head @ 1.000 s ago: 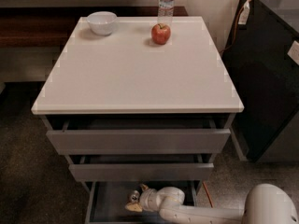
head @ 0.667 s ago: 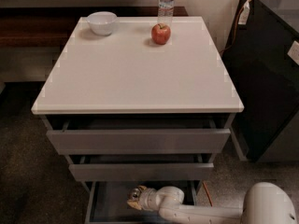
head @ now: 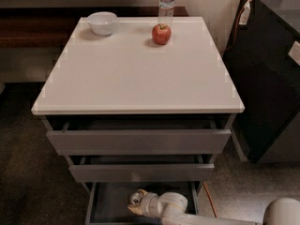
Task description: Pick coke can from bottom drawer and place on counter
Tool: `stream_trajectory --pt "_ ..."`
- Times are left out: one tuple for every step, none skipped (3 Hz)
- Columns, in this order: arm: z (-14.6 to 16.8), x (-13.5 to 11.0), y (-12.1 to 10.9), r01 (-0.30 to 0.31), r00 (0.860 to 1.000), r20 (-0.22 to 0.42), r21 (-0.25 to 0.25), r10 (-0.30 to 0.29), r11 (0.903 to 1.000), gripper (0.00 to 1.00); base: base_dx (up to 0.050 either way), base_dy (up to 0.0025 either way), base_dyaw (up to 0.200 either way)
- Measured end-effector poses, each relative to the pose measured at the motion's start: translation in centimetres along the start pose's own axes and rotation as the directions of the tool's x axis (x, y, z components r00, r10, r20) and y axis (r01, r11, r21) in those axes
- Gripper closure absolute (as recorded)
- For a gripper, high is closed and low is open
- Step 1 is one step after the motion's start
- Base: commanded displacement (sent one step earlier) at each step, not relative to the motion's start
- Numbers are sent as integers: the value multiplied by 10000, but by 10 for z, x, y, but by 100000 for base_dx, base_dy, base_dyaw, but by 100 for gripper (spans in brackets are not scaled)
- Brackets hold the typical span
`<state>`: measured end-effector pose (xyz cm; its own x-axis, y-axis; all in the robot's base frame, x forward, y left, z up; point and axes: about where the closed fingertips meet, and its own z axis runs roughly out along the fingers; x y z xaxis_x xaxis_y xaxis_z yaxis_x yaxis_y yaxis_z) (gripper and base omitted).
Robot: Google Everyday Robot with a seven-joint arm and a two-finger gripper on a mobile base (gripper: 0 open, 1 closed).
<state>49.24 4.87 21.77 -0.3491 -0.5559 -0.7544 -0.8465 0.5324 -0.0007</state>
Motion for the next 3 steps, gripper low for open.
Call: stream_trajectory --pt "-20 -6 25 503 9986 191 -26 -503 9987 100 0 0 0" --pt "-37 -9 40 752 9962 435 13 -752 9972 100 0 0 0" --pt "-64 -10 50 966 9921 794 44 -967 9953 100 0 0 0"
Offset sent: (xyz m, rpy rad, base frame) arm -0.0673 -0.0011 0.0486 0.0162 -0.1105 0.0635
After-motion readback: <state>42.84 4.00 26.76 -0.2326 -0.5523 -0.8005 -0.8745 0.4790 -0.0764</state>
